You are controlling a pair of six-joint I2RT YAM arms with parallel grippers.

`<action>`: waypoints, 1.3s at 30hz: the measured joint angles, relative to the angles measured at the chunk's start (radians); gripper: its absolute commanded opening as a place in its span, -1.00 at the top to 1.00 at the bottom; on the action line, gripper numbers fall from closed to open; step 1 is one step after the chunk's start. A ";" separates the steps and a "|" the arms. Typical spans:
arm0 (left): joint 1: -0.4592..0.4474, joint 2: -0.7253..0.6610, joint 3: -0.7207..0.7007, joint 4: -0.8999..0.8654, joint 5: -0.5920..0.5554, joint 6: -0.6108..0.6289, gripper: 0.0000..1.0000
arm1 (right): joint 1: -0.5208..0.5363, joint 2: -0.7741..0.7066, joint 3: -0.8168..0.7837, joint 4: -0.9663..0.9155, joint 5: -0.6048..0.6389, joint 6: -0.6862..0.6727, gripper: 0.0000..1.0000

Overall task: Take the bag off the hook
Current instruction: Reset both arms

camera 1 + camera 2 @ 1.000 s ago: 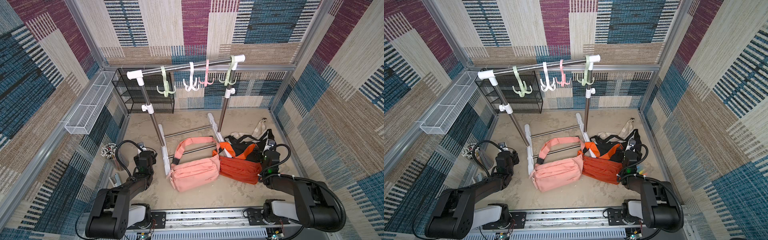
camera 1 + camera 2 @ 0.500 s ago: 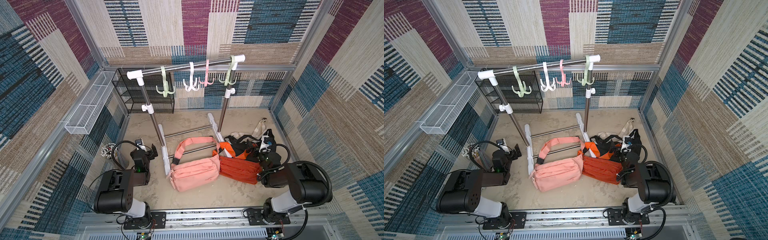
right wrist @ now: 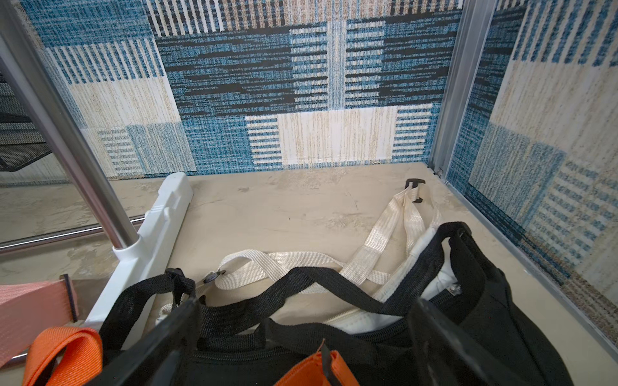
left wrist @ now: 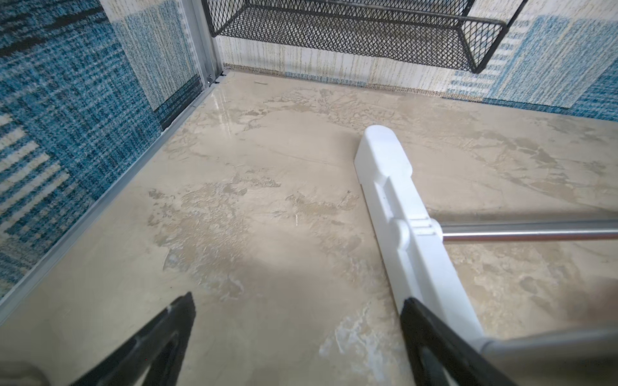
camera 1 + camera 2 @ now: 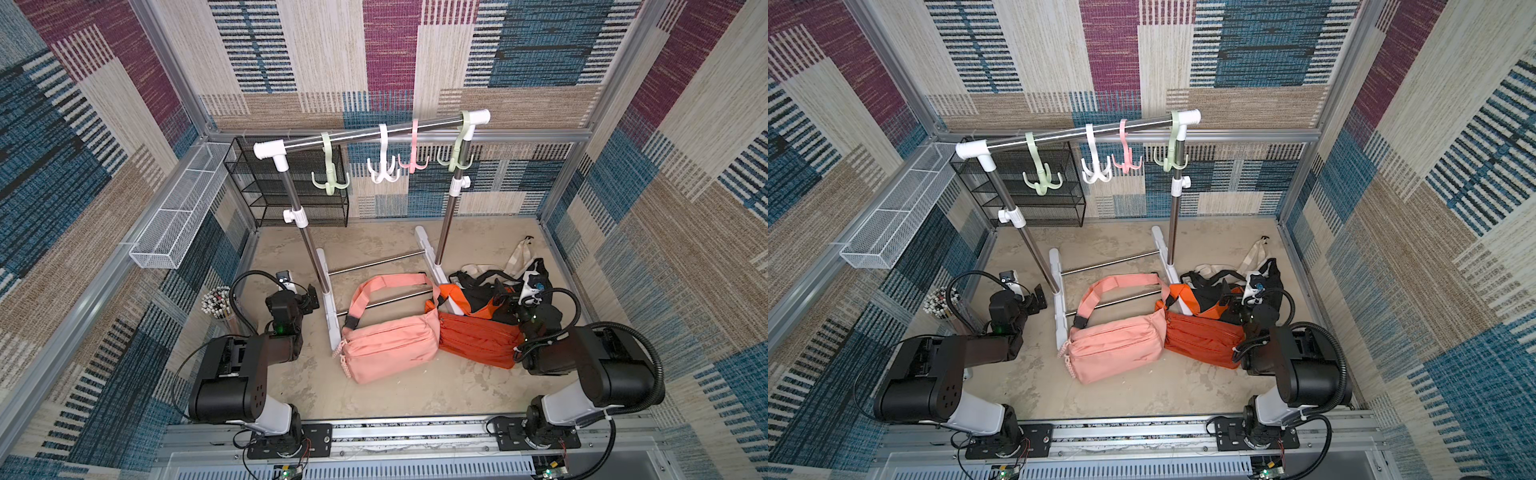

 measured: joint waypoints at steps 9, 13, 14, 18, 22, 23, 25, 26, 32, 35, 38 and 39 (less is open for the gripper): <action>-0.002 0.002 0.001 -0.021 0.025 0.017 -0.99 | 0.003 0.000 0.002 0.000 0.010 -0.003 -1.00; -0.008 0.000 -0.006 -0.023 0.014 0.017 -0.99 | 0.003 0.000 0.002 0.000 0.010 -0.003 -0.99; -0.008 -0.001 -0.005 -0.023 0.013 0.017 -0.99 | 0.003 0.000 0.002 0.000 0.010 -0.003 -0.99; -0.008 -0.014 -0.023 -0.008 0.026 0.024 -0.99 | 0.003 0.000 0.003 0.000 0.010 -0.003 -1.00; -0.008 -0.064 -0.080 0.018 0.058 0.042 -0.99 | 0.003 0.000 0.003 -0.001 0.010 -0.003 -1.00; -0.008 -0.074 -0.088 0.024 0.071 0.043 -0.99 | 0.003 0.000 0.003 -0.001 0.010 -0.003 -1.00; -0.008 -0.072 -0.103 0.061 0.077 0.044 -0.99 | 0.003 0.000 0.004 -0.001 0.010 -0.003 -1.00; -0.008 -0.053 -0.105 0.085 0.077 0.044 -0.99 | 0.003 0.000 0.004 -0.001 0.010 -0.003 -1.00; -0.011 0.005 0.006 0.039 0.071 0.044 -0.98 | 0.007 0.000 0.004 -0.002 0.010 -0.003 -1.00; -0.013 -0.017 -0.065 0.054 0.101 0.061 -0.98 | 0.007 0.000 0.004 -0.003 0.010 -0.003 -1.00; -0.015 -0.023 -0.174 0.159 0.228 0.117 -0.99 | 0.007 0.000 0.010 -0.011 0.009 -0.008 -1.00; -0.019 -0.019 -0.194 0.184 0.237 0.123 -0.99 | 0.007 0.000 0.020 -0.021 0.002 -0.013 -0.99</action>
